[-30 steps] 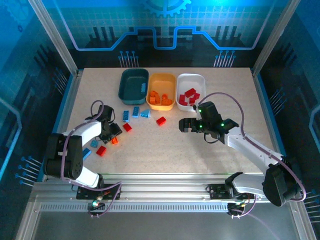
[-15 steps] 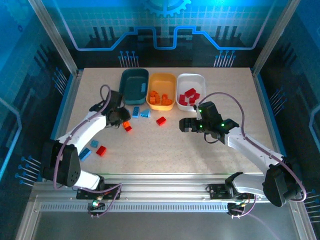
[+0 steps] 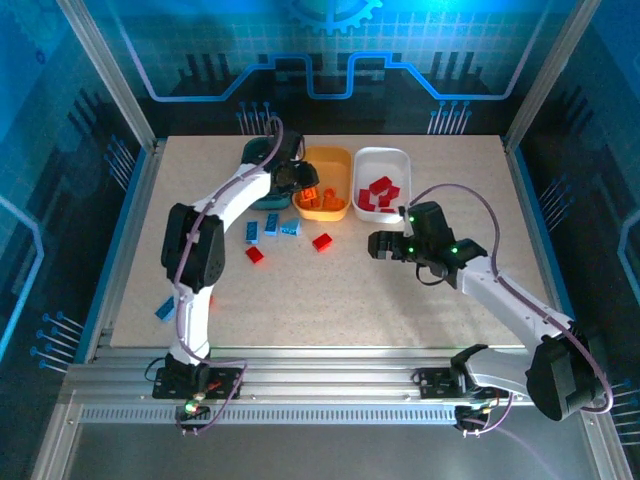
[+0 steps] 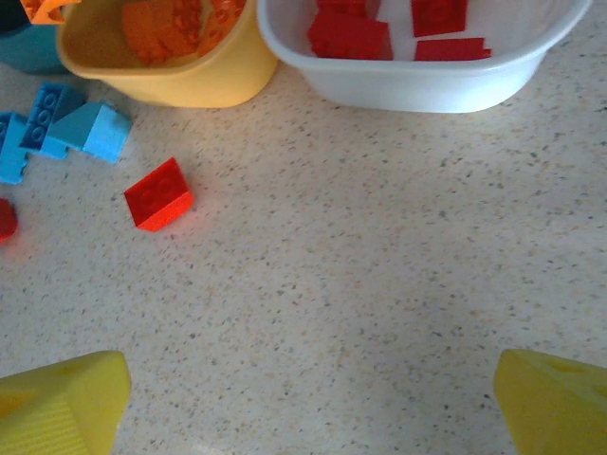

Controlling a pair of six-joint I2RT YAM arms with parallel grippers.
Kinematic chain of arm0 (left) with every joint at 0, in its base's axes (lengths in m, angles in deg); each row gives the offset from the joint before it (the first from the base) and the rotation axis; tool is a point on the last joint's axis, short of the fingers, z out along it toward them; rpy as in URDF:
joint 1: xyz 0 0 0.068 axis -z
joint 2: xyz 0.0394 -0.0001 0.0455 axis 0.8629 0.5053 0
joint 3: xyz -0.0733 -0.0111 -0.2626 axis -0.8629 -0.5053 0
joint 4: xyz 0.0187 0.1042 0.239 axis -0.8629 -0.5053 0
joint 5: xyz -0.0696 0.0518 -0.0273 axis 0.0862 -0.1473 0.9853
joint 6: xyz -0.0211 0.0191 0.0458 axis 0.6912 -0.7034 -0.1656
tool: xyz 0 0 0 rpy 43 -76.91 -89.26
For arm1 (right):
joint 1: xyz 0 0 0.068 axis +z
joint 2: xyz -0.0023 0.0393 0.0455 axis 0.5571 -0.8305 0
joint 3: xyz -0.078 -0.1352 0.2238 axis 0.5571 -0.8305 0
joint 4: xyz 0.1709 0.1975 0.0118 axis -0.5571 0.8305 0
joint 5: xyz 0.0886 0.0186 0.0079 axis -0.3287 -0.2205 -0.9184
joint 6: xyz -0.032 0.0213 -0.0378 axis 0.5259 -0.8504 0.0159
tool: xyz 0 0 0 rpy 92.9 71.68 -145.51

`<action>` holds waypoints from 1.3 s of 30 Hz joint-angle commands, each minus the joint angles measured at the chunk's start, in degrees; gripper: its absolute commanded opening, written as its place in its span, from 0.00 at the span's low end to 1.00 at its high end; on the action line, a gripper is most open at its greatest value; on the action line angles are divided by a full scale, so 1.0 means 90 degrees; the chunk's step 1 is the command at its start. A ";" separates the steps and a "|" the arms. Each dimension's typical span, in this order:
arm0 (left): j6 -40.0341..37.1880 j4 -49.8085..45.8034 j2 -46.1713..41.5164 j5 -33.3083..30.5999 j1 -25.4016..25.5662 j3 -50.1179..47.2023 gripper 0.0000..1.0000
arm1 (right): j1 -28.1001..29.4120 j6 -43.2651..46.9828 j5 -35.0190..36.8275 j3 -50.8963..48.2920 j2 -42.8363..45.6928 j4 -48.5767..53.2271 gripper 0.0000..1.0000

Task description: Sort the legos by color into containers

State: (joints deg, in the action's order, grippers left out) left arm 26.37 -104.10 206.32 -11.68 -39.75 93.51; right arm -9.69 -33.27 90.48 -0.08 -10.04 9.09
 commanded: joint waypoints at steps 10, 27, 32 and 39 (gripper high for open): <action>-0.0329 -0.0647 0.0166 0.0605 0.0211 0.1507 0.84 | 0.0178 0.0072 -0.0112 0.0066 -0.0021 -0.0046 1.00; 0.1066 0.0099 -0.6890 -0.0251 -0.1510 -0.6627 0.99 | 0.1864 -0.2219 0.0172 0.2395 -0.3990 -0.0599 1.00; 0.0771 -0.0410 -0.7771 -0.0336 -0.1625 -0.7004 0.99 | 0.2034 -0.2077 0.0264 0.3171 -0.4931 -0.0495 0.94; 0.0548 -0.0490 -0.7833 -0.0292 -0.1655 -0.7120 0.99 | 0.2166 -0.1540 0.0893 0.4431 -0.5924 0.0126 0.85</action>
State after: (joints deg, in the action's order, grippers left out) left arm 33.37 -107.01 135.51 -14.35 -53.93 30.25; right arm 9.41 -48.87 95.51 36.21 -60.64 7.08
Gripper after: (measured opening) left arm 0.990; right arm 0.858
